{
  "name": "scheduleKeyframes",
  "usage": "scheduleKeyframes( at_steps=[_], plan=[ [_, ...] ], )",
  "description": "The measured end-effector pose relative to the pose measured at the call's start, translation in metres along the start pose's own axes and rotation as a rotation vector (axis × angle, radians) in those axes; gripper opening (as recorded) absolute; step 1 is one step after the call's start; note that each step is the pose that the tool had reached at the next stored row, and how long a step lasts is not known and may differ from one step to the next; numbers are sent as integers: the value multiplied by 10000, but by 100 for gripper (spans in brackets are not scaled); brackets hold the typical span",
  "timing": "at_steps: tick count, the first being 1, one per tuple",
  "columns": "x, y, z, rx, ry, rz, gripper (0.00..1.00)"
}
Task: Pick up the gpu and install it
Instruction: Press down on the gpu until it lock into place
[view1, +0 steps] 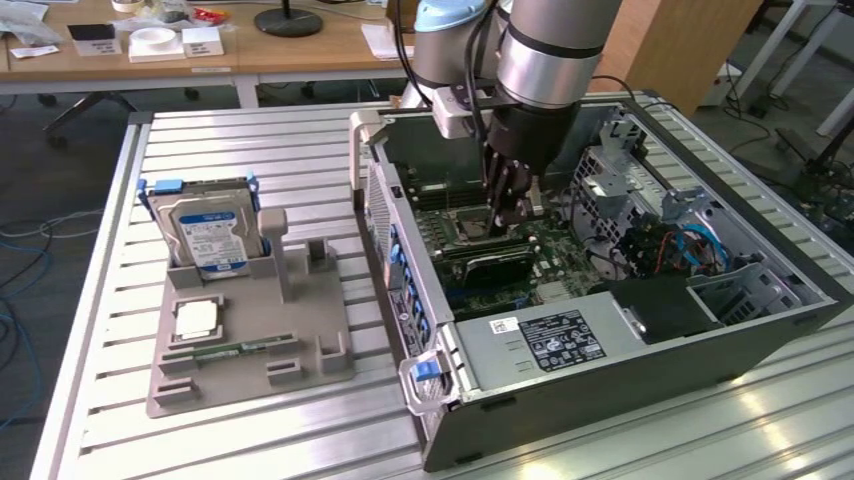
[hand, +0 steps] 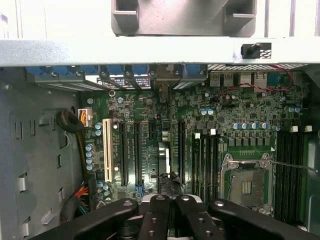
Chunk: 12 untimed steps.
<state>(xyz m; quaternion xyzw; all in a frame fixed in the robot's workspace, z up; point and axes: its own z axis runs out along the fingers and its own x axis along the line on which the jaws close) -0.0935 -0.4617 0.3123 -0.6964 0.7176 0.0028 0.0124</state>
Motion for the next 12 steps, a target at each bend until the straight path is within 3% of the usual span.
scheduleKeyframes(
  at_steps=[12],
  plan=[
    [-50, -31, 15, 0, -7, 1, 11]
  ],
)
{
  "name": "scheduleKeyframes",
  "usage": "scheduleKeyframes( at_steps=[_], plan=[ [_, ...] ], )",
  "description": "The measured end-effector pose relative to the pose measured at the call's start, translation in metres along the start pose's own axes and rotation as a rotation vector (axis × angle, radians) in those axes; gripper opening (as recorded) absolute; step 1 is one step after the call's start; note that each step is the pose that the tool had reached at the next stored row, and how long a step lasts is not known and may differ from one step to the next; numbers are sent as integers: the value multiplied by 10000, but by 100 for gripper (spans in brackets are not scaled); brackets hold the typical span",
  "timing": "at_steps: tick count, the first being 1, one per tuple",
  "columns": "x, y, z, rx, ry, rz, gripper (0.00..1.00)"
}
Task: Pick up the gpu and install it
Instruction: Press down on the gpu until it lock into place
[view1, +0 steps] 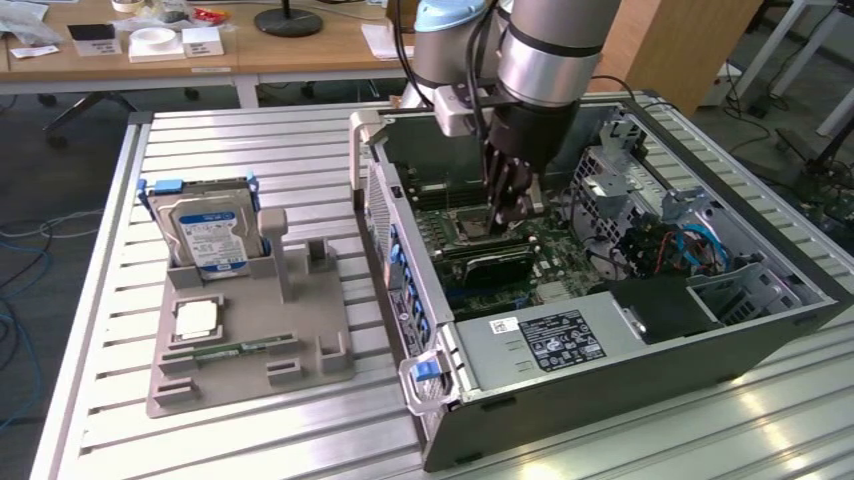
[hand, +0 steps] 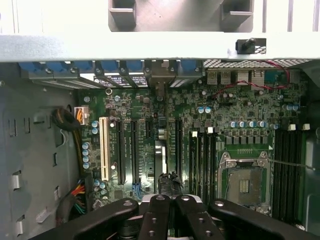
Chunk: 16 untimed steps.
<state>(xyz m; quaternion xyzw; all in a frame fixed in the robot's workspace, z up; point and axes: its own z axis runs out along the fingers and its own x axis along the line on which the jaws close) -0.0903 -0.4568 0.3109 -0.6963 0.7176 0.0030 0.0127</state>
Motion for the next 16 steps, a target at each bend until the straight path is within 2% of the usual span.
scheduleKeyframes(
  at_steps=[7, 16],
  plan=[
    [-11, -8, 7, 0, 0, -1, 11],
    [-7, -6, 161, 0, -4, -1, 11]
  ],
)
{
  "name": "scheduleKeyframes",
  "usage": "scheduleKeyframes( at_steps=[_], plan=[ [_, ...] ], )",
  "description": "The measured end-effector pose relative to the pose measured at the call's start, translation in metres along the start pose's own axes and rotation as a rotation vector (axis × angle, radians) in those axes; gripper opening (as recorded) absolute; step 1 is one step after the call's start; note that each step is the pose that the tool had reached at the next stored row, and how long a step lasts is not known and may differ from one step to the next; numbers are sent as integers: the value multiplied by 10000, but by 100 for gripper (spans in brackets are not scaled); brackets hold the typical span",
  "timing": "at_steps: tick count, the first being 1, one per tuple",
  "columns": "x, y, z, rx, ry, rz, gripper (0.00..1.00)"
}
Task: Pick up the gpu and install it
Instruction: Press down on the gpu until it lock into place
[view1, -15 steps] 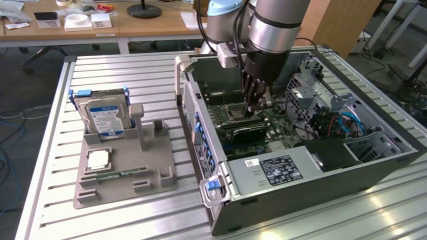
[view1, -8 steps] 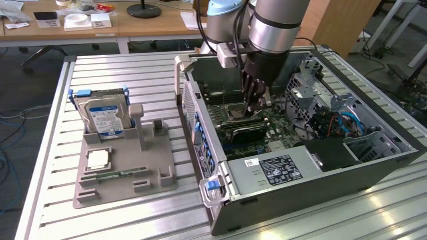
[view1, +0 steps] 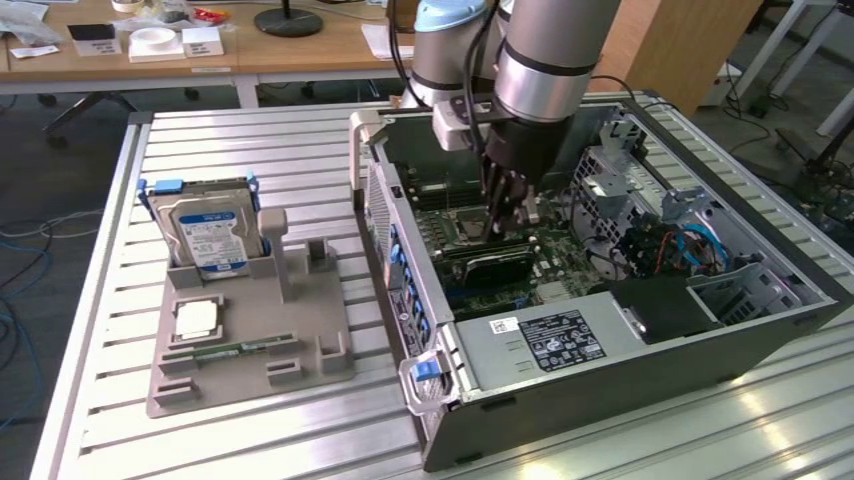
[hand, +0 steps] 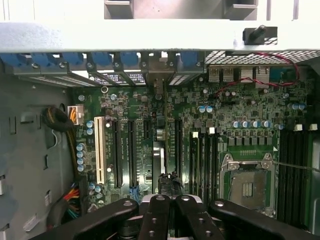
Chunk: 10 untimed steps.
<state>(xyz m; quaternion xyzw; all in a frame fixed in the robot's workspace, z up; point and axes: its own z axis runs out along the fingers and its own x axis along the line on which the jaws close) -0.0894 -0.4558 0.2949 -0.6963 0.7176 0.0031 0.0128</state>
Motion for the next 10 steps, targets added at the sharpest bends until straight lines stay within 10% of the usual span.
scheduleKeyframes(
  at_steps=[10],
  plan=[
    [-20, 0, 36, 0, -1, -2, 11]
  ],
)
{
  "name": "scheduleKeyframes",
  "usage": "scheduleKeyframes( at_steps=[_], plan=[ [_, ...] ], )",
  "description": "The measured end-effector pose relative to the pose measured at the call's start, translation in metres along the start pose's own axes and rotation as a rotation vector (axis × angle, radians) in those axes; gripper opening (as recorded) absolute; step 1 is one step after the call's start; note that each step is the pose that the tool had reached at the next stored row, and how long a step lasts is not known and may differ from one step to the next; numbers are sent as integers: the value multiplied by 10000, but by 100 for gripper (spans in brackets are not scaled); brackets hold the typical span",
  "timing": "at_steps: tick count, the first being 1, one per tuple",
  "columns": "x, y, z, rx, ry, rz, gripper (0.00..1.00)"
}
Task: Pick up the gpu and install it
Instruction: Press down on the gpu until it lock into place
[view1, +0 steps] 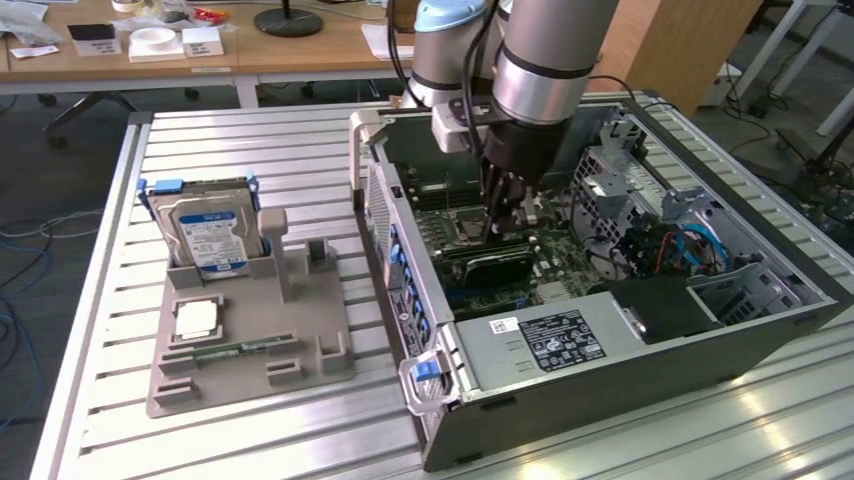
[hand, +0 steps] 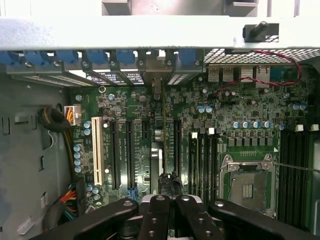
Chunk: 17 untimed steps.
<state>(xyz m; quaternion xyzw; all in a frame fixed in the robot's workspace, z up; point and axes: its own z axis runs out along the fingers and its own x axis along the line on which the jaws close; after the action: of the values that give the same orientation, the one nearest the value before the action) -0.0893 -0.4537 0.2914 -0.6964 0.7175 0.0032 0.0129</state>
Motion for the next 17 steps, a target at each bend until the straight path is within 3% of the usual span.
scheduleKeyframes(
  at_steps=[8, 17],
  plan=[
    [2, 2, 105, -1, 1, 2, 11],
    [2, 3, 146, -1, 3, 2, 11]
  ],
)
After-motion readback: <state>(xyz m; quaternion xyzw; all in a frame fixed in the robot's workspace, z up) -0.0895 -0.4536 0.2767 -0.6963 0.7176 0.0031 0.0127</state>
